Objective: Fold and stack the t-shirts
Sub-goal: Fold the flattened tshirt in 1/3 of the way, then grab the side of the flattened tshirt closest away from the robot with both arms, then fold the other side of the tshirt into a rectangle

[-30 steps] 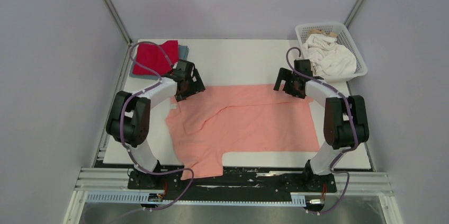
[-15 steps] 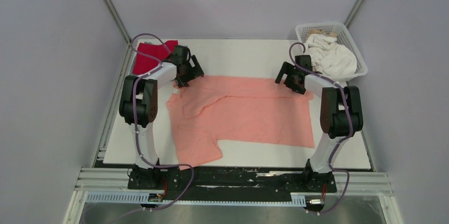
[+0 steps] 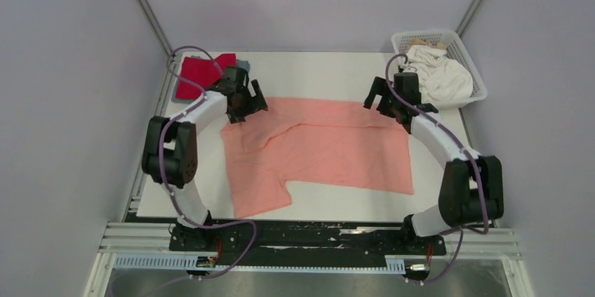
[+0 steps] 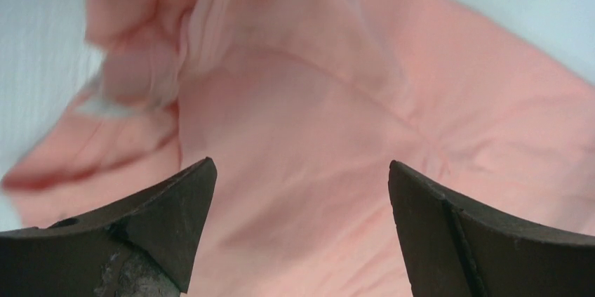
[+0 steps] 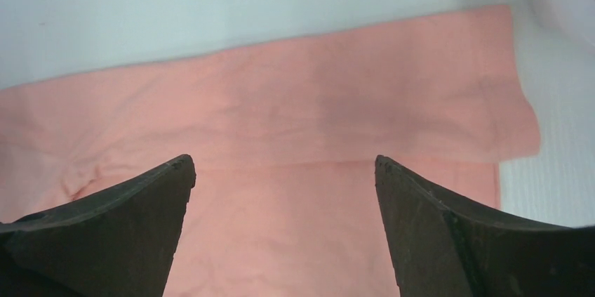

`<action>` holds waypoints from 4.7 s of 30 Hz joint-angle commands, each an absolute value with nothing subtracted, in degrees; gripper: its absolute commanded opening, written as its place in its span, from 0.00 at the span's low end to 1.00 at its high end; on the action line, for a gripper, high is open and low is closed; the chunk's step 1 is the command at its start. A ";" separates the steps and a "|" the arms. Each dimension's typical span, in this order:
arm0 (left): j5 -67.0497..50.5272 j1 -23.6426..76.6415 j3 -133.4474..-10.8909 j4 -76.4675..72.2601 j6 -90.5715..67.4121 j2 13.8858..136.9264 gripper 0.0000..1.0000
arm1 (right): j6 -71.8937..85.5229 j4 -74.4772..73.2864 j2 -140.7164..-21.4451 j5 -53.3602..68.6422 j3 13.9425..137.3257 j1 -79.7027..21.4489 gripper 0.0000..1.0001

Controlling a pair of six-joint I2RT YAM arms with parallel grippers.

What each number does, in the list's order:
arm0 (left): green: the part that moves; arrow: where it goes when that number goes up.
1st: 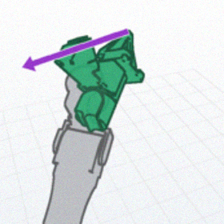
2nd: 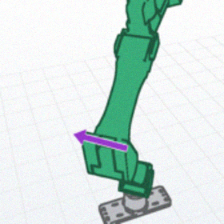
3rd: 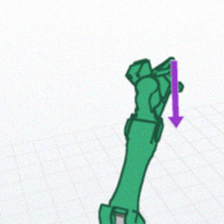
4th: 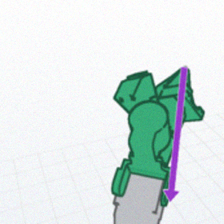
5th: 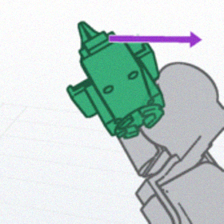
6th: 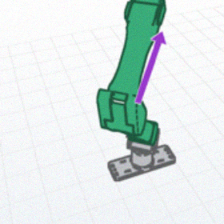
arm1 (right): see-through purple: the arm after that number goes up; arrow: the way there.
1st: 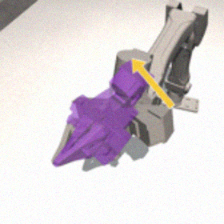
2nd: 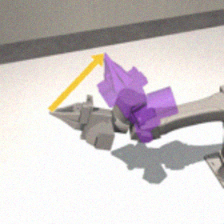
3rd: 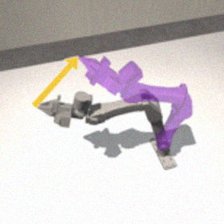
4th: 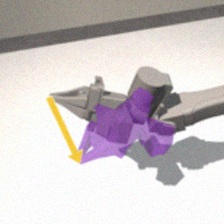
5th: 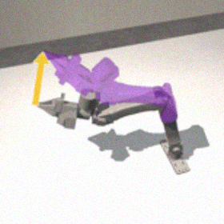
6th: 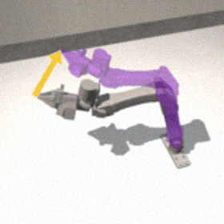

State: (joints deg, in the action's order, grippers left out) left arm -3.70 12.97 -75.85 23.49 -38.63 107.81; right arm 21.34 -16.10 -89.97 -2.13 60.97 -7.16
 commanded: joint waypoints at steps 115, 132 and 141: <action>17.66 44.17 -36.06 29.06 -46.73 50.01 0.00 | 51.78 -35.72 -50.24 -9.10 21.78 -2.18 0.06; 13.52 27.20 -49.63 21.30 -42.32 66.88 0.00 | 44.71 -23.78 -67.44 -5.30 37.65 -2.10 0.00; 11.04 20.23 -58.95 20.20 -41.56 79.54 0.00 | 46.58 -18.60 -75.96 -6.97 43.18 -1.99 0.00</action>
